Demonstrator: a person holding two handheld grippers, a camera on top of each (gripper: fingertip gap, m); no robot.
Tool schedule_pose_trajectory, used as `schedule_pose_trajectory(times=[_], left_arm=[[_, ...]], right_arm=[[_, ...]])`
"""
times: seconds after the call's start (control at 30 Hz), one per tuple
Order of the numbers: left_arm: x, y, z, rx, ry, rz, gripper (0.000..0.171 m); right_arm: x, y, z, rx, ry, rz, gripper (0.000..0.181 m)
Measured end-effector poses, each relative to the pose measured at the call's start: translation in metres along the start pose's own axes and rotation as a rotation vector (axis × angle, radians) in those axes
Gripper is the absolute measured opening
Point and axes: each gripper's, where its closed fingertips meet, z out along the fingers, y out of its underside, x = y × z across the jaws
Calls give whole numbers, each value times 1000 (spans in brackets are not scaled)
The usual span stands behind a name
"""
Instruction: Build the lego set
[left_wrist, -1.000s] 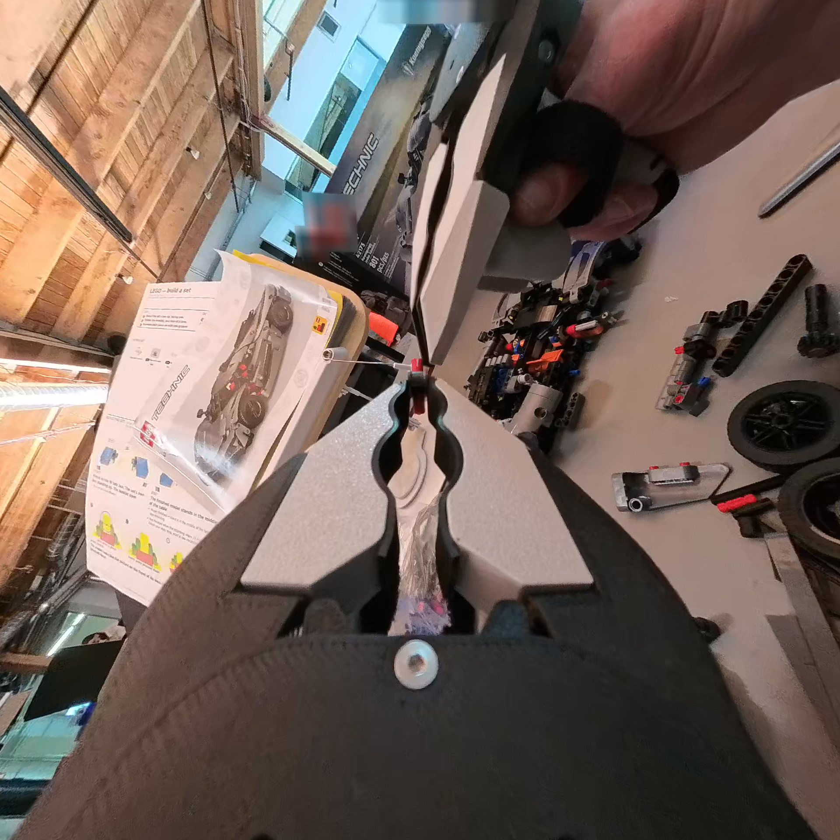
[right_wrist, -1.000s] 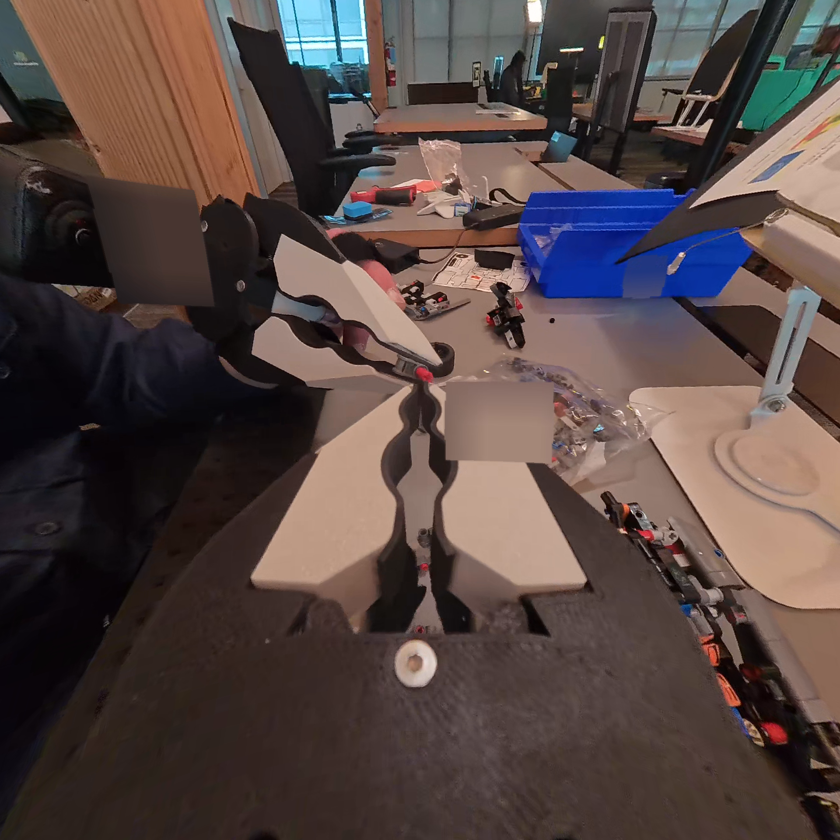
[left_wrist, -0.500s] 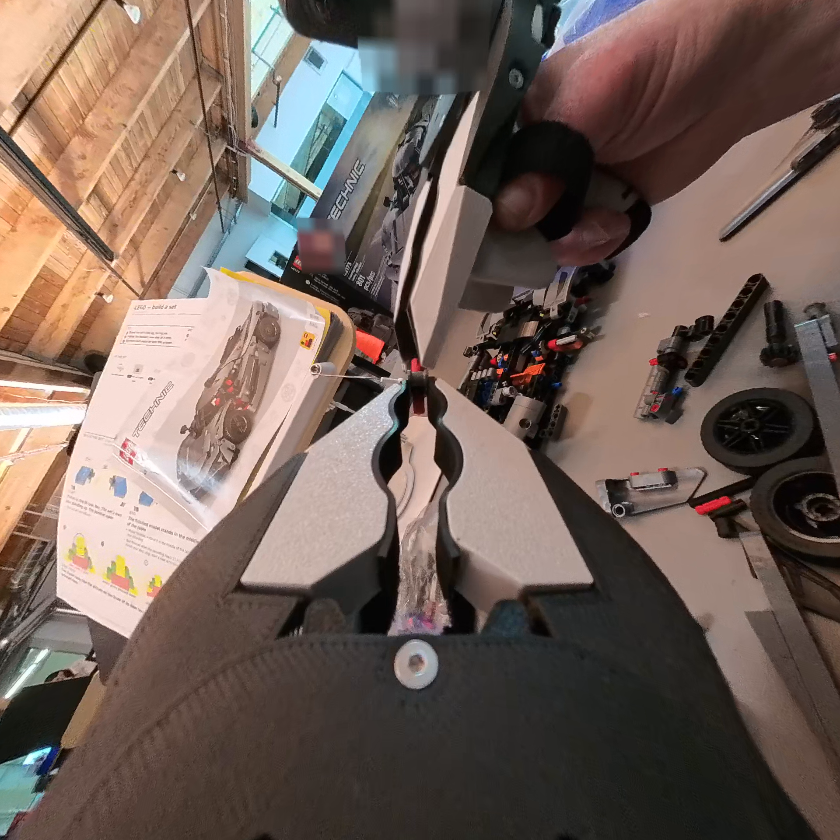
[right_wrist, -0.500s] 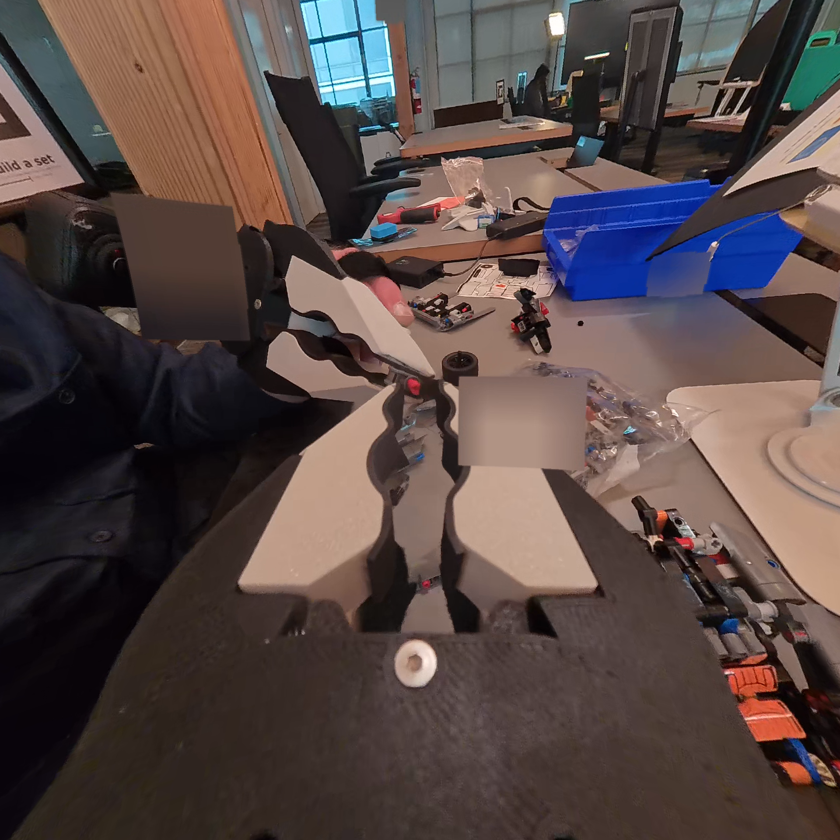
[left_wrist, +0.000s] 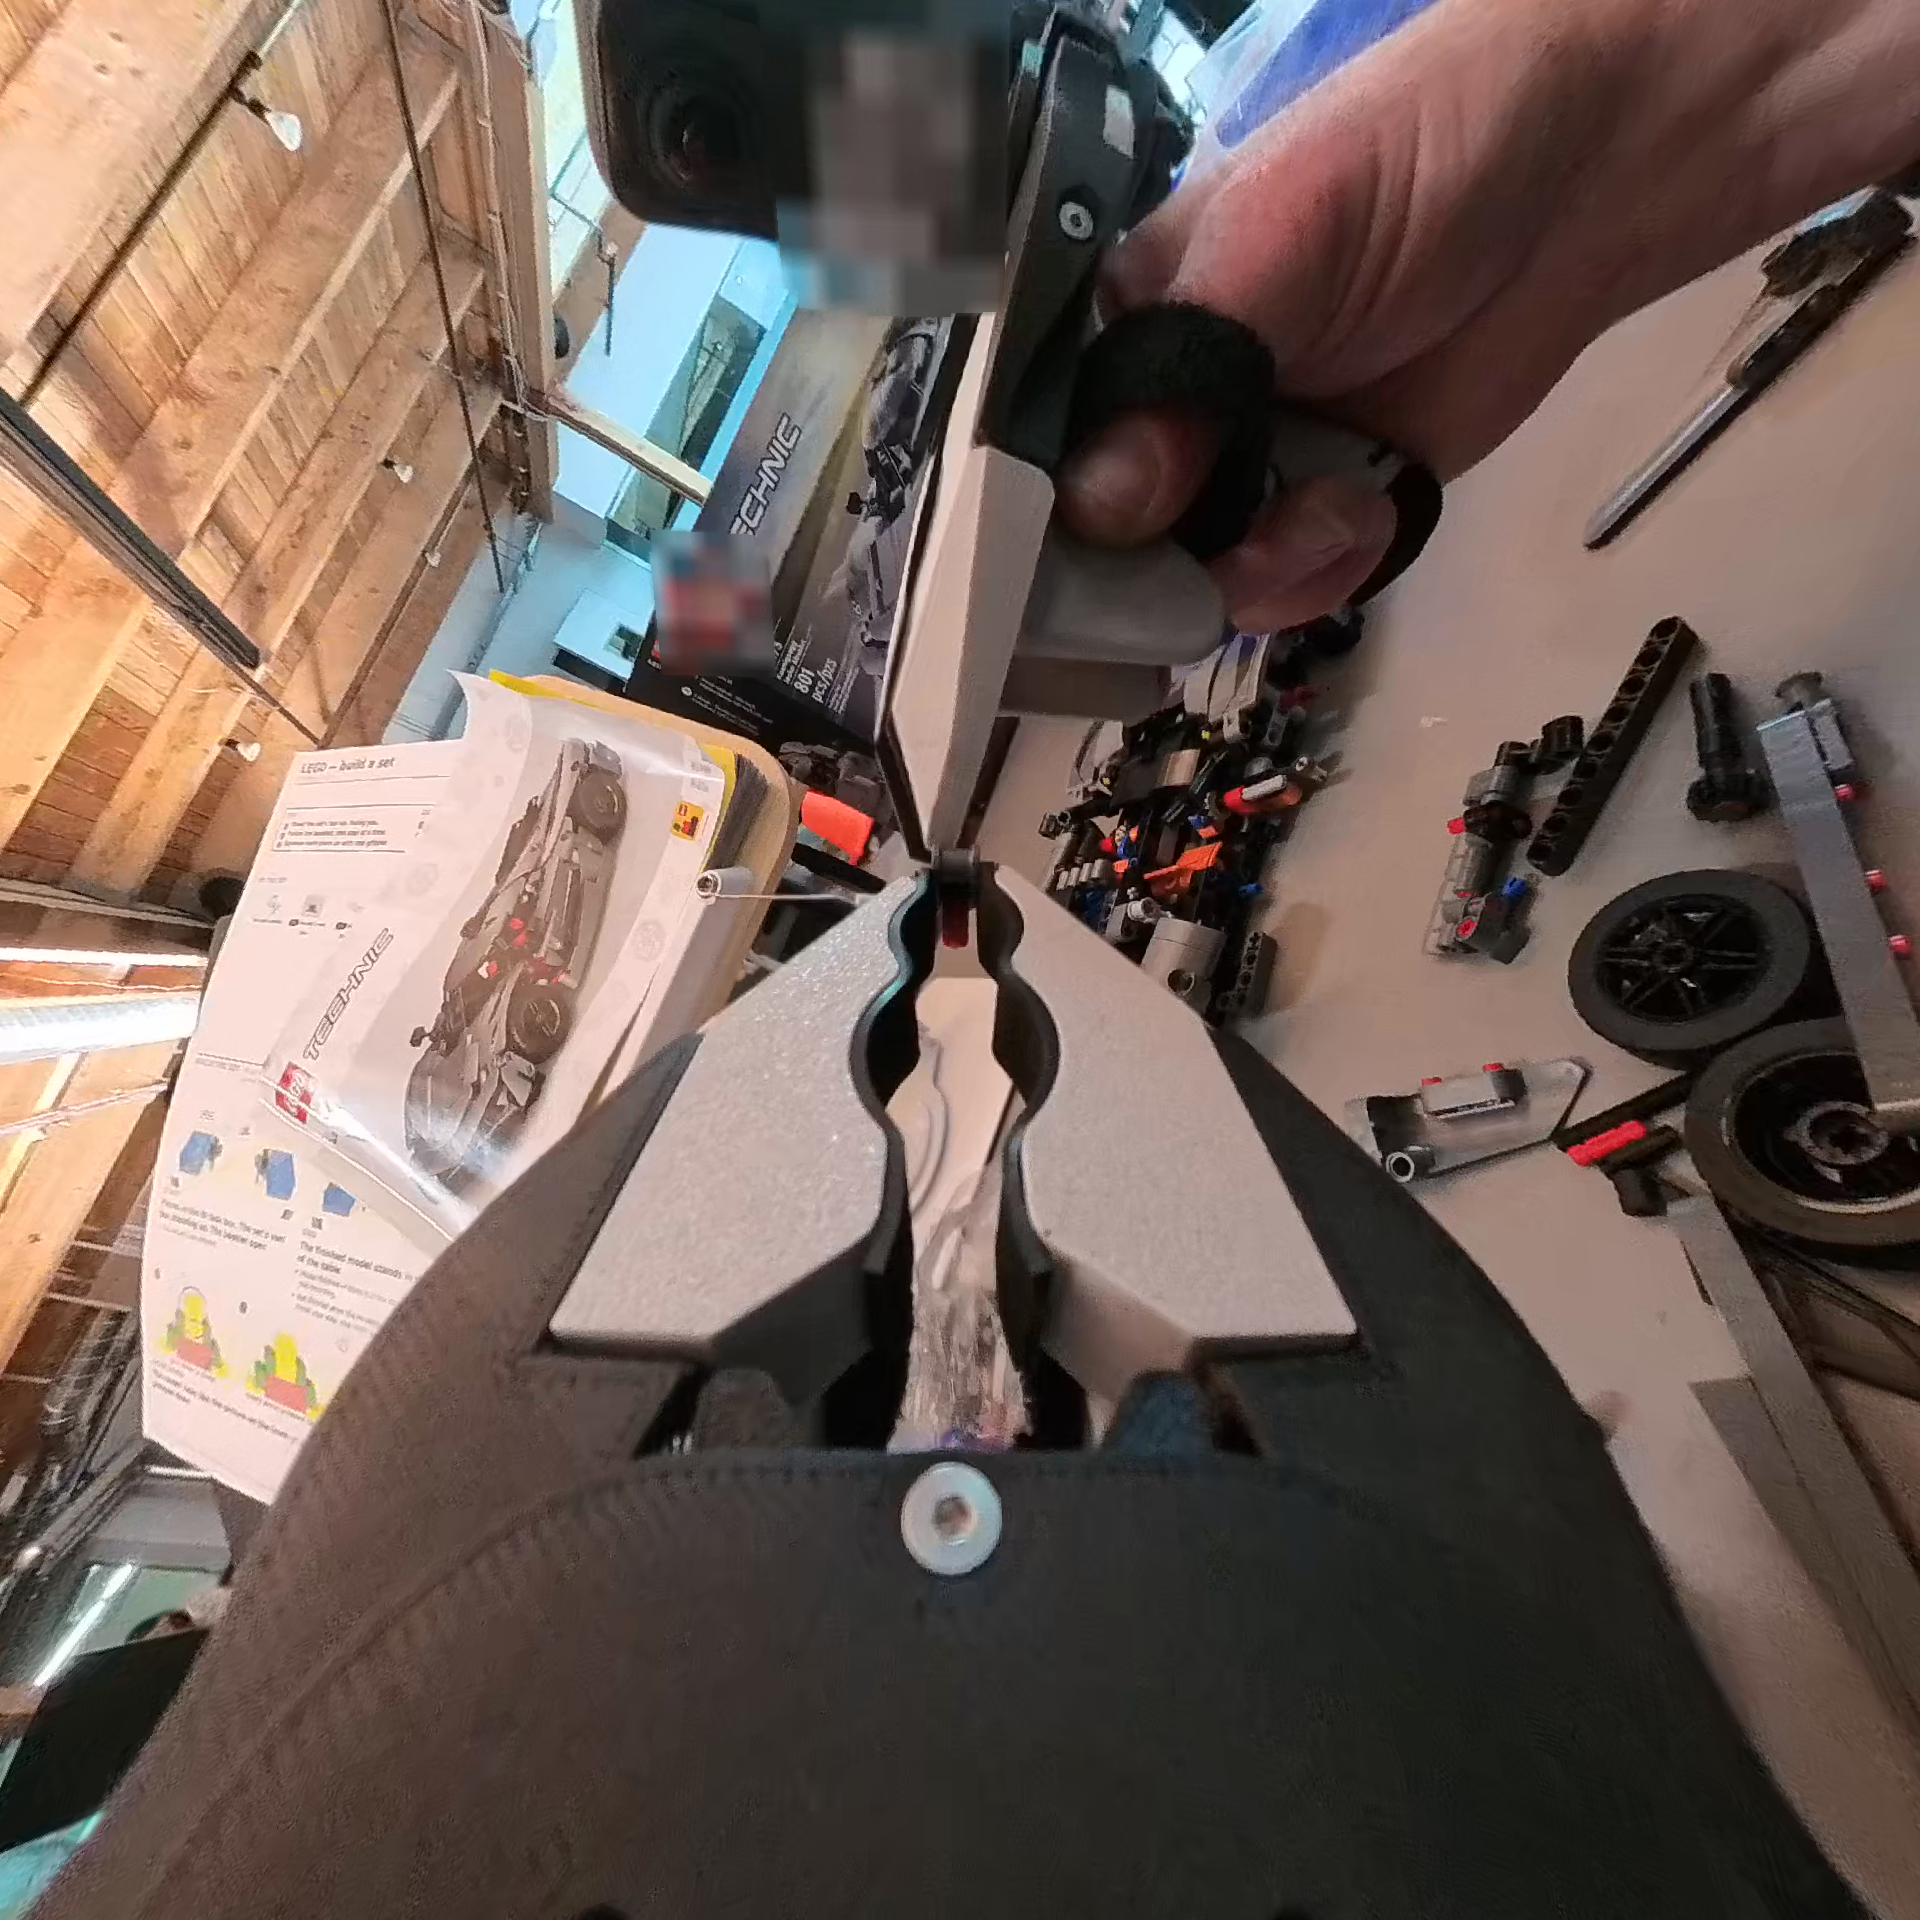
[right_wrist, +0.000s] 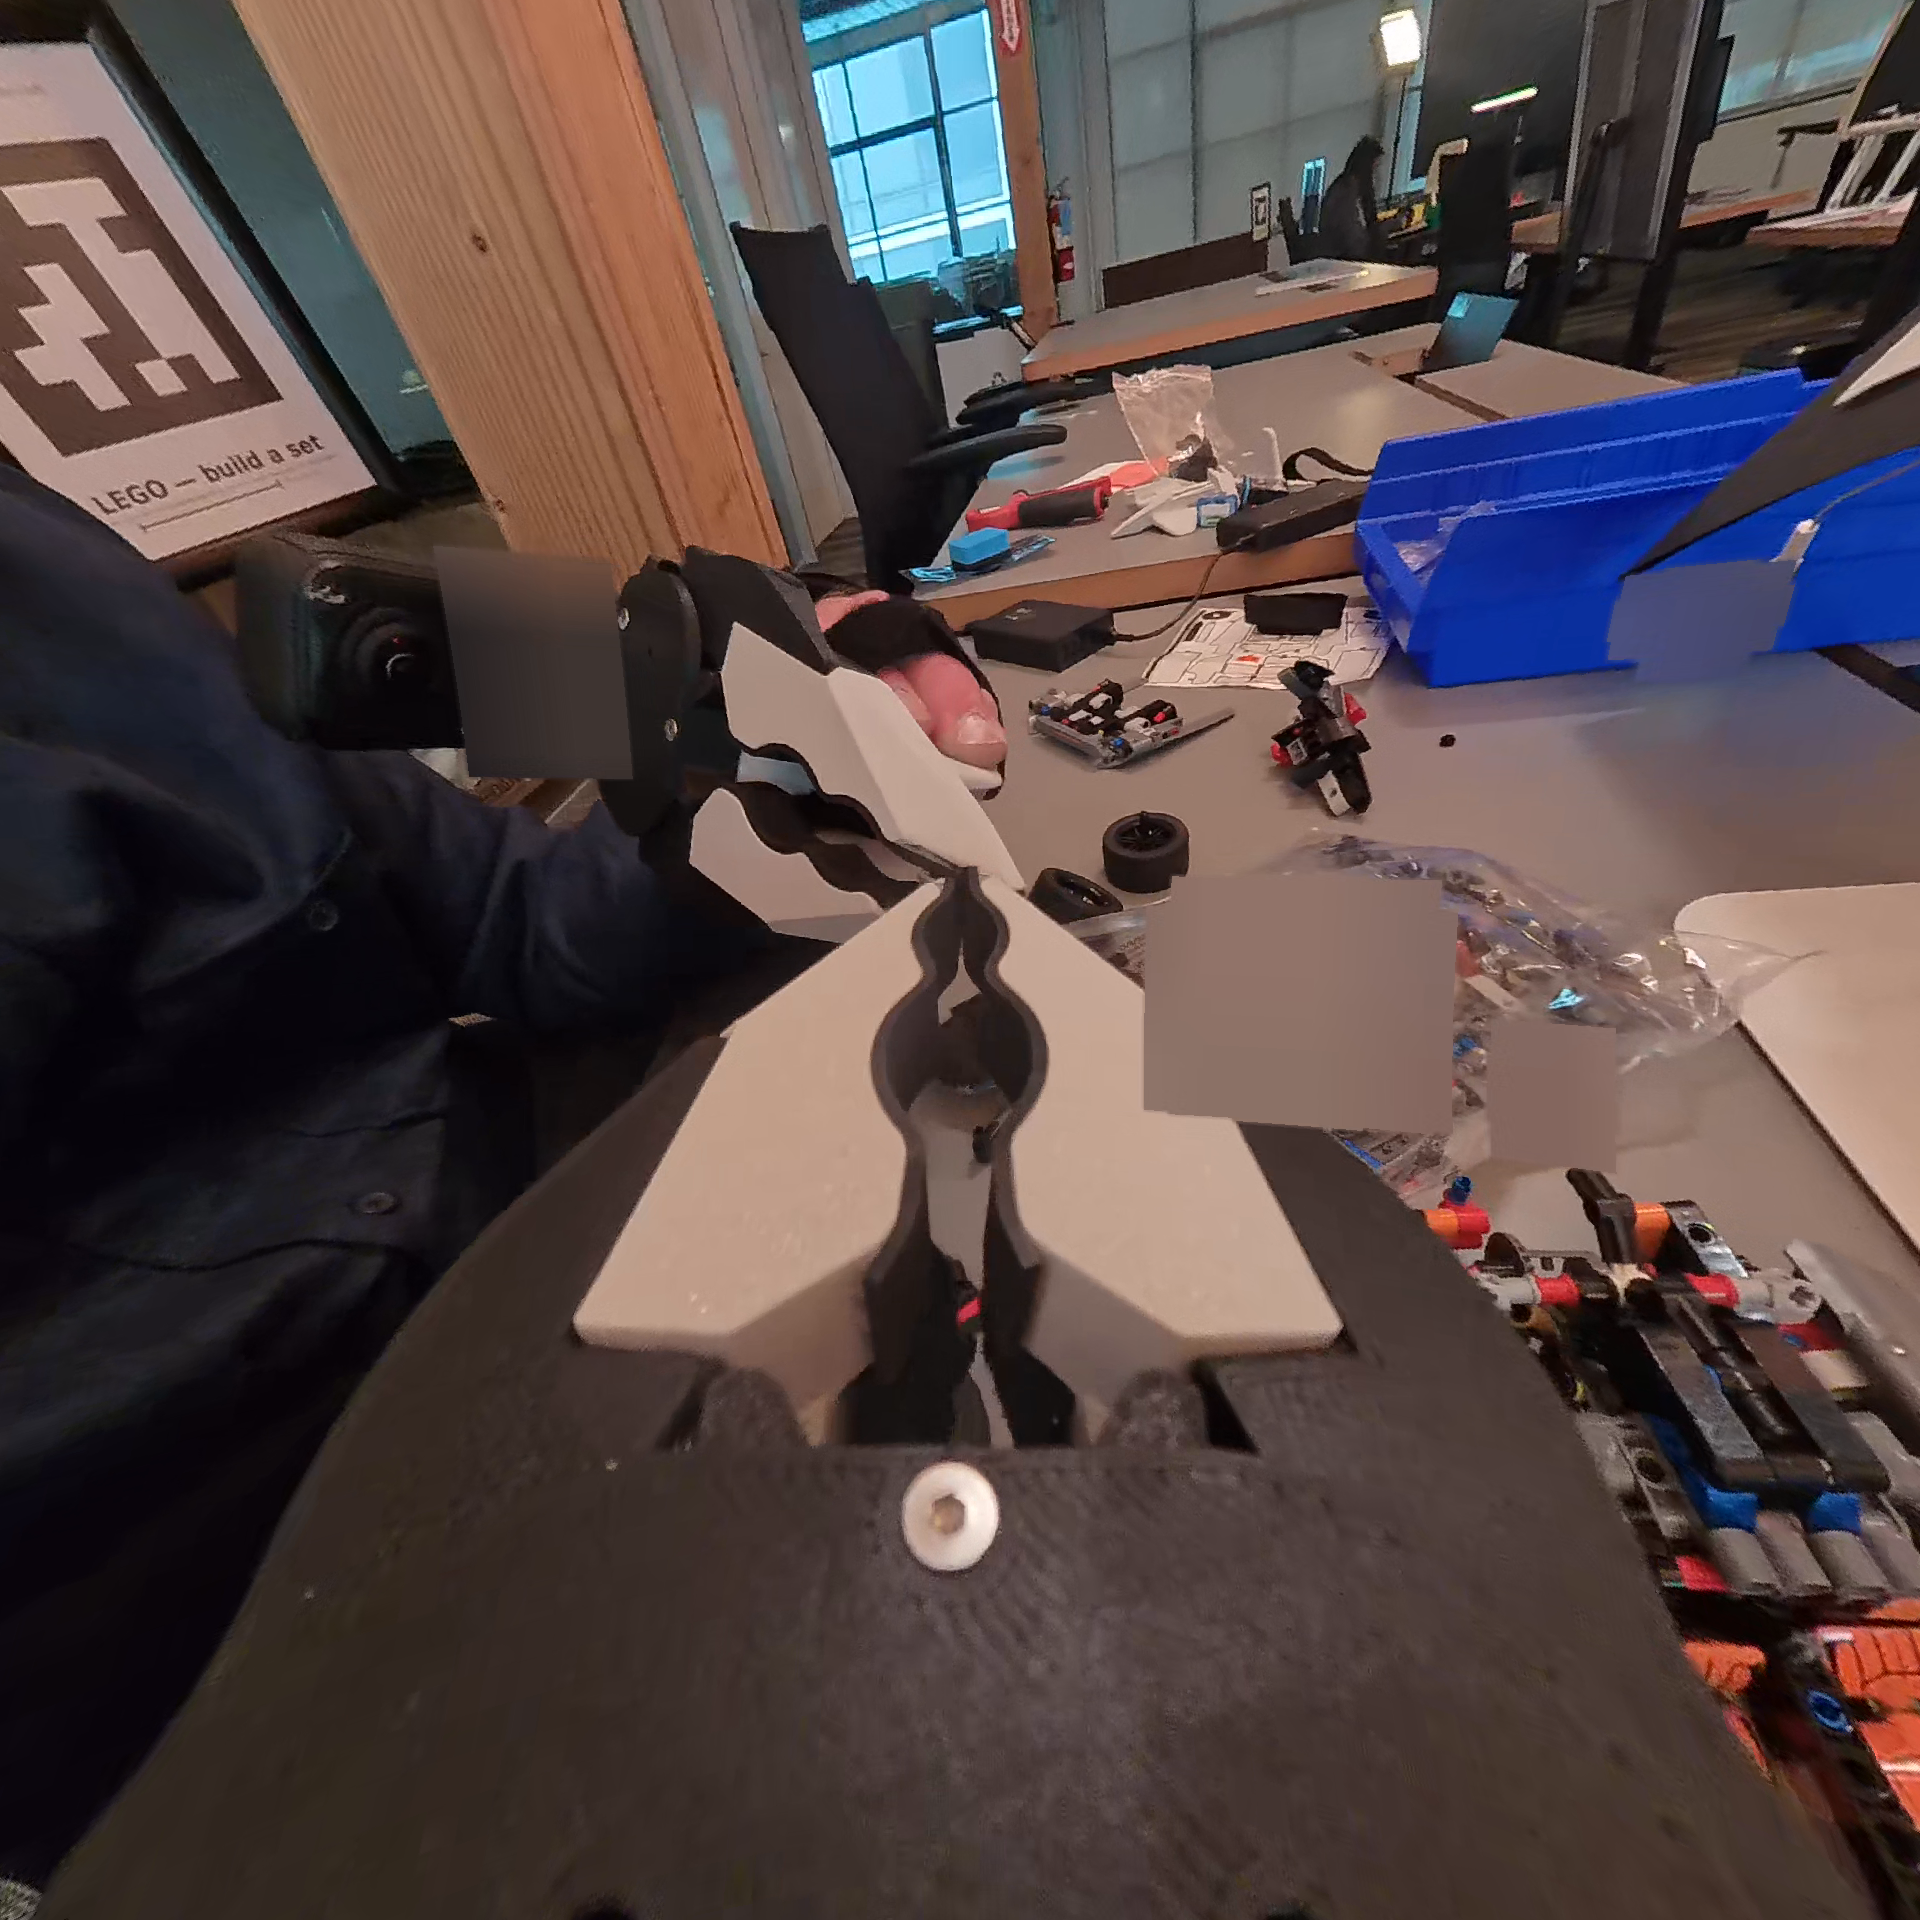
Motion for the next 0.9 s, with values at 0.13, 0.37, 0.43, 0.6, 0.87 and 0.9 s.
schedule_pose_trajectory(times=[0.13,0.37,0.43,0.6,0.87,0.9], left_arm=[[-3,-2,-1,8,-17,3,4],[-6,-4,-4,24,-24,-4,4],[-6,-3,-4,25,-20,-15,4],[-7,-5,-6,33,-26,-12,4],[-6,-6,-5,27,-31,18,4],[-7,-7,-6,36,-34,12,4]], right_arm=[[2,-2,-3,9,22,-9,2],[-1,1,1,-5,-4,-4,5],[0,2,2,-11,-1,-5,2],[-1,-1,2,20,-26,26,6],[-4,-2,1,31,-59,54,2],[-5,-3,1,35,-60,56,2]])
